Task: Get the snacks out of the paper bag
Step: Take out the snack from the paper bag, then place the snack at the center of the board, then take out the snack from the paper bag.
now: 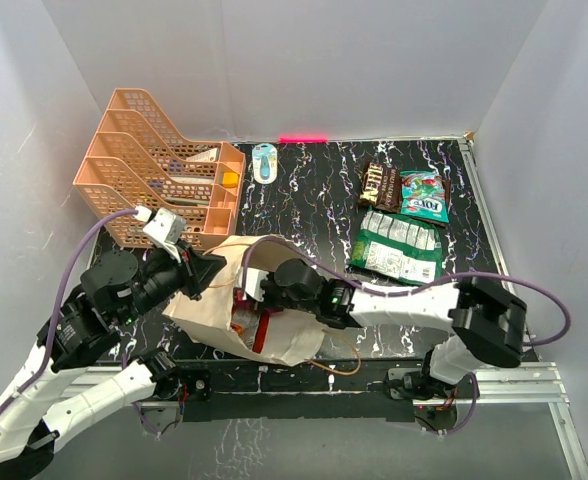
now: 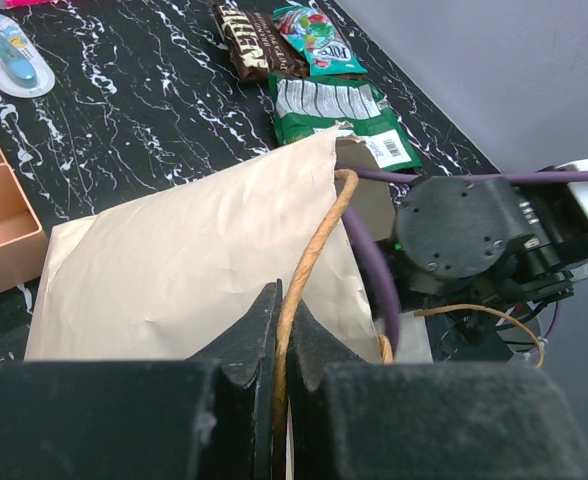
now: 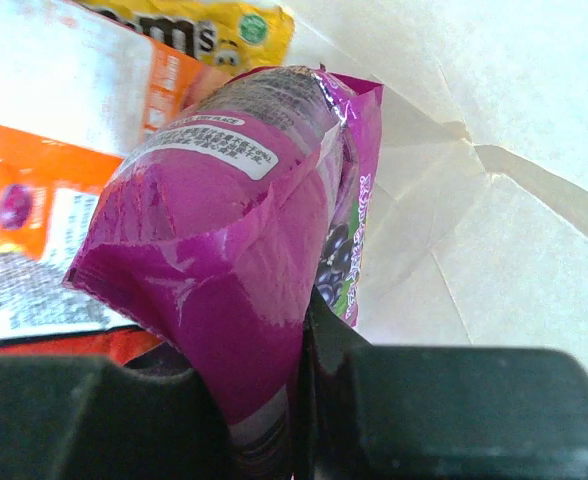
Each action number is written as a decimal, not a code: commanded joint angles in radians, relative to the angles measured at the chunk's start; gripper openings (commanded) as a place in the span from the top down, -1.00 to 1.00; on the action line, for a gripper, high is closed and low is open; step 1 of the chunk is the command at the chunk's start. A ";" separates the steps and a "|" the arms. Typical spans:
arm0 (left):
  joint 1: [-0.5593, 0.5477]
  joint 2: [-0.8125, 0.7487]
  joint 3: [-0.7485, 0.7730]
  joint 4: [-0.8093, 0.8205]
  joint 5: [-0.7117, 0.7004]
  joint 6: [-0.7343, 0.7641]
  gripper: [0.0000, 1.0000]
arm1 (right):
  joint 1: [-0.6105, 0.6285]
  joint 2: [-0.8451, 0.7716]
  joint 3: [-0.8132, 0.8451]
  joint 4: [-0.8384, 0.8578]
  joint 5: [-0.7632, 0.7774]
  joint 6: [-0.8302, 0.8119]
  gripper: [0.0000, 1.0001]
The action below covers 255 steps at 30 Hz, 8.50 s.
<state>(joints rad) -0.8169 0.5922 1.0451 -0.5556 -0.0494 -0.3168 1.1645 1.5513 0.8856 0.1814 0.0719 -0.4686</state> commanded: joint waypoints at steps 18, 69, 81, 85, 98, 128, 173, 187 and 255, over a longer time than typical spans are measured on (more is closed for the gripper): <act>0.003 -0.047 0.004 -0.051 -0.157 -0.031 0.98 | 0.006 -0.672 0.092 -0.350 -0.225 0.247 0.85; 0.003 -0.206 0.064 -0.039 -0.024 0.074 0.98 | -1.140 -0.546 -0.321 -0.083 -0.152 -0.959 0.85; 0.002 -0.212 0.072 -0.038 -0.028 0.075 0.97 | -1.111 -0.431 -0.511 0.059 -0.181 -1.031 0.77; 0.002 -0.196 0.074 -0.034 -0.004 0.060 0.96 | -1.120 -0.381 -0.506 0.054 -0.198 -1.007 0.62; 0.003 -0.051 0.072 -0.015 -0.064 -0.096 0.97 | -1.112 -0.641 -0.487 -0.455 -0.353 -0.968 -0.85; 0.002 0.215 0.191 0.093 -0.350 -0.070 0.97 | -0.394 -0.536 0.261 -0.366 -0.596 0.637 -0.96; 0.003 0.112 0.072 0.240 -0.063 -0.010 1.00 | 0.161 -0.047 0.413 -0.505 -0.128 0.226 0.16; 0.003 0.059 -0.008 0.258 0.139 -0.095 1.00 | 0.234 -0.220 0.053 -0.087 -0.150 0.206 0.17; 0.003 -0.018 -0.052 0.138 0.138 -0.162 1.00 | 0.184 0.369 0.093 0.532 0.062 -0.354 0.19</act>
<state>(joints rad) -0.8169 0.6067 0.9920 -0.4072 0.1219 -0.4828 1.3605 1.9350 0.9539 0.5747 0.0765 -0.8482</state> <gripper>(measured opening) 0.007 0.492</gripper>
